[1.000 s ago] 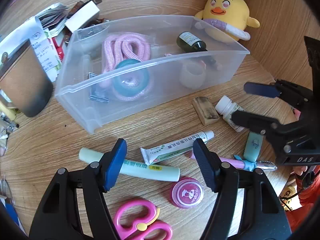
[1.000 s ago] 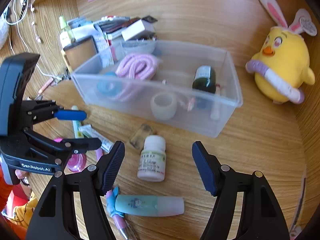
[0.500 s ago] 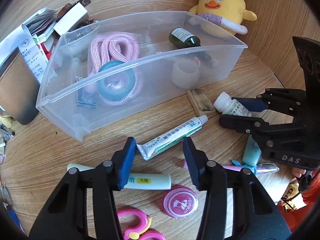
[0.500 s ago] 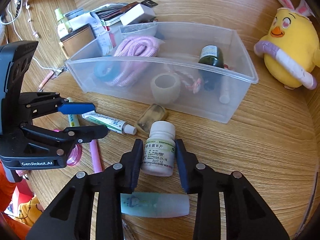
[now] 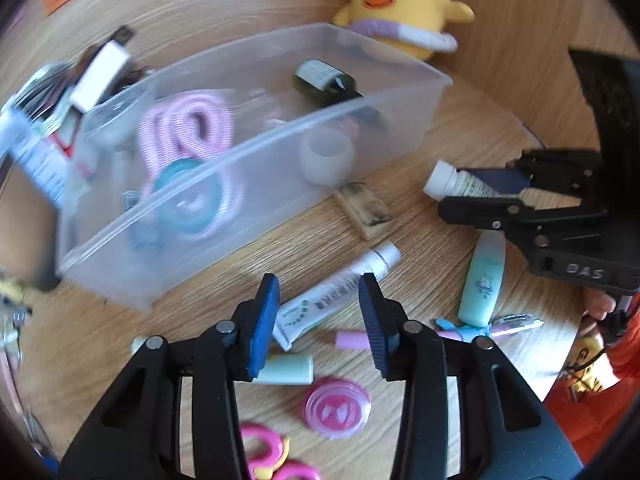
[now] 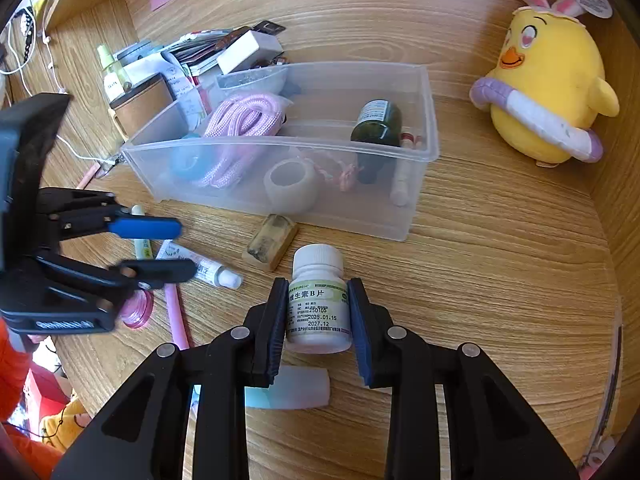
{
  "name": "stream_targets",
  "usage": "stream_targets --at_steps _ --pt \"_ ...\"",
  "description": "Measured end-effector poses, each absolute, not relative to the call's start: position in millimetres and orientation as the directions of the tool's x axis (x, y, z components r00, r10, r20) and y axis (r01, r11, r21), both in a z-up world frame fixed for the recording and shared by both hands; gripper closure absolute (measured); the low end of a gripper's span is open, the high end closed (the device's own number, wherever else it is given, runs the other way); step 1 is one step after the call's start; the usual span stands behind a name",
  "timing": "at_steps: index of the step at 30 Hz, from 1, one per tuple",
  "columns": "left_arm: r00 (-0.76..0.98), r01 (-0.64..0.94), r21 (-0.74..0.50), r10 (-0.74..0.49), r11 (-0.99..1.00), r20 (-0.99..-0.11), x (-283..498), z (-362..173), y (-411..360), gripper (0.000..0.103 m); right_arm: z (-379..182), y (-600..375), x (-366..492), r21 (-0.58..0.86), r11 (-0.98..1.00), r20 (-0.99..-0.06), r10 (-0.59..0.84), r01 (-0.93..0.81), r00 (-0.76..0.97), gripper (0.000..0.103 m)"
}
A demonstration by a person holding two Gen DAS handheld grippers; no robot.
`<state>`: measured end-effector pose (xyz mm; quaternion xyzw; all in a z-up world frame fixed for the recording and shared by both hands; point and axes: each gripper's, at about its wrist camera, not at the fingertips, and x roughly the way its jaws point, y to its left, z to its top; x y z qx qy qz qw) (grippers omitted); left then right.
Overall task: Organize objects
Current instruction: 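Grasp the white pill bottle with the right tool while the left tool grasps the toothpaste tube, then carry the pill bottle and toothpaste tube over the clear box and open both tools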
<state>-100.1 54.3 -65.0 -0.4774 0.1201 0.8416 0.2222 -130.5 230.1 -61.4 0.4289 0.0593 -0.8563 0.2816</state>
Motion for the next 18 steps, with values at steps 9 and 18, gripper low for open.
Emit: stream_targets --at_steps 9,18 --pt "-0.406 -0.524 -0.081 0.332 -0.848 -0.852 -108 -72 57 0.068 -56 240 -130 0.155 -0.84 -0.759 -0.438 0.521 -0.482 0.076" --pt "-0.46 -0.544 -0.027 0.325 -0.839 -0.827 -83 -58 55 0.088 -53 234 -131 0.163 -0.83 -0.75 -0.455 0.533 -0.479 0.076"
